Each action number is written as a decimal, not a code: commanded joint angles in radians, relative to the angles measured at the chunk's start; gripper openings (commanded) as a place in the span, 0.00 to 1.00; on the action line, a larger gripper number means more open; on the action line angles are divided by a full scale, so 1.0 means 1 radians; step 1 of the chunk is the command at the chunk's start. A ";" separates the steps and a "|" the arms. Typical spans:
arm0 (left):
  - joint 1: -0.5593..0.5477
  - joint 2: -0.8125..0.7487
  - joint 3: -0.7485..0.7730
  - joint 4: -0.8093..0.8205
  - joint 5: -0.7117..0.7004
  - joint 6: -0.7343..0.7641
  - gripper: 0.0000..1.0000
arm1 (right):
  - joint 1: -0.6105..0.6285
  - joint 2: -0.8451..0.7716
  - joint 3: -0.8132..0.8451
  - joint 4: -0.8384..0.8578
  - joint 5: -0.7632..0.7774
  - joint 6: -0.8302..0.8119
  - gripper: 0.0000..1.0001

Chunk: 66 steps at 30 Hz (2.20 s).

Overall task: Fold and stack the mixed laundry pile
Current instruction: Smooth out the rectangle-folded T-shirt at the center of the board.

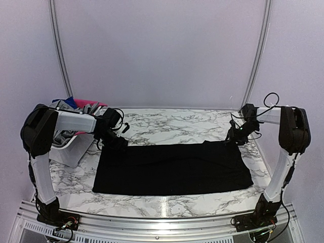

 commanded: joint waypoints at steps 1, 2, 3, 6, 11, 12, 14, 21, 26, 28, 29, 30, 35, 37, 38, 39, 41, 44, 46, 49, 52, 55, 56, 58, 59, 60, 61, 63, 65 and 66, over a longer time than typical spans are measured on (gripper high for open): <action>0.003 -0.030 0.001 -0.041 -0.016 0.014 0.71 | -0.034 -0.063 0.034 -0.008 0.041 0.003 0.46; 0.003 -0.031 0.002 -0.042 -0.016 0.012 0.71 | -0.034 -0.069 0.038 0.000 0.009 -0.001 0.46; 0.003 -0.032 0.005 -0.042 -0.015 0.012 0.71 | -0.032 -0.075 0.037 0.015 -0.032 -0.001 0.46; 0.003 -0.041 0.020 -0.042 0.003 0.010 0.71 | 0.001 -0.094 0.041 0.067 -0.152 -0.004 0.45; 0.003 -0.042 0.051 -0.042 0.012 0.012 0.71 | 0.094 -0.001 0.141 0.053 -0.226 -0.034 0.45; 0.002 -0.041 0.056 -0.042 0.015 0.011 0.71 | 0.105 0.023 0.163 0.051 -0.232 -0.035 0.45; 0.003 -0.039 0.059 -0.045 0.019 0.010 0.71 | 0.123 0.065 0.202 0.051 -0.239 -0.037 0.45; 0.003 -0.028 0.060 -0.048 0.023 0.008 0.71 | 0.156 0.199 0.312 0.022 -0.281 -0.054 0.45; 0.003 -0.022 0.066 -0.050 0.019 0.008 0.71 | 0.169 0.255 0.335 0.017 -0.276 -0.054 0.47; 0.003 -0.020 0.065 -0.050 0.019 0.006 0.71 | 0.171 0.271 0.336 0.013 -0.283 -0.079 0.47; 0.003 -0.019 0.065 -0.050 0.019 0.007 0.71 | 0.172 0.278 0.335 0.013 -0.298 -0.079 0.47; 0.002 -0.019 0.064 -0.051 0.019 0.005 0.71 | 0.174 0.287 0.336 0.011 -0.313 -0.081 0.46; 0.003 -0.018 0.063 -0.050 0.020 0.010 0.71 | 0.182 0.307 0.343 -0.032 -0.351 -0.092 0.39; 0.003 -0.017 0.065 -0.051 0.021 0.011 0.71 | 0.182 0.306 0.337 -0.047 -0.360 -0.099 0.35; 0.003 -0.016 0.067 -0.050 0.021 0.011 0.71 | 0.182 0.300 0.329 -0.043 -0.365 -0.099 0.33; 0.003 -0.015 0.069 -0.050 0.019 0.011 0.71 | 0.182 0.294 0.321 -0.038 -0.370 -0.098 0.31; 0.003 -0.012 0.071 -0.050 0.019 0.012 0.71 | 0.182 0.284 0.316 -0.035 -0.373 -0.098 0.26; 0.003 -0.008 0.069 -0.050 0.019 0.012 0.71 | 0.182 0.271 0.323 -0.036 -0.375 -0.094 0.14; 0.003 -0.009 0.068 -0.050 0.018 0.012 0.71 | 0.182 0.259 0.326 -0.038 -0.378 -0.092 0.05; 0.003 -0.010 0.065 -0.050 0.016 0.017 0.71 | 0.182 0.246 0.325 -0.047 -0.376 -0.090 0.00; 0.003 -0.015 0.061 -0.051 0.015 0.020 0.71 | 0.183 0.220 0.308 -0.045 -0.376 -0.083 0.00; 0.003 -0.025 0.059 -0.051 0.011 0.021 0.71 | 0.184 0.179 0.279 -0.041 -0.377 -0.073 0.00; 0.003 -0.030 0.057 -0.050 0.010 0.020 0.72 | 0.187 0.161 0.266 -0.040 -0.377 -0.070 0.00; 0.003 -0.042 0.055 -0.049 0.010 0.020 0.76 | 0.194 0.123 0.231 -0.037 -0.381 -0.065 0.00; 0.003 -0.050 0.054 -0.049 0.010 0.020 0.78 | 0.201 0.106 0.209 -0.035 -0.384 -0.063 0.00; 0.003 -0.059 0.053 -0.048 0.008 0.022 0.82 | 0.208 0.086 0.186 -0.031 -0.382 -0.063 0.00; 0.002 -0.068 0.051 -0.046 0.007 0.023 0.86 | 0.216 0.066 0.157 -0.025 -0.378 -0.063 0.00; 0.002 -0.088 0.045 -0.042 0.002 0.025 0.97 | 0.234 0.023 0.098 -0.008 -0.376 -0.035 0.00; 0.001 -0.113 0.034 -0.036 -0.002 0.027 0.99 | 0.253 -0.020 0.024 0.015 -0.370 -0.020 0.00; 0.001 -0.126 0.027 -0.032 -0.005 0.026 0.99 | 0.263 -0.051 -0.008 0.027 -0.367 -0.007 0.00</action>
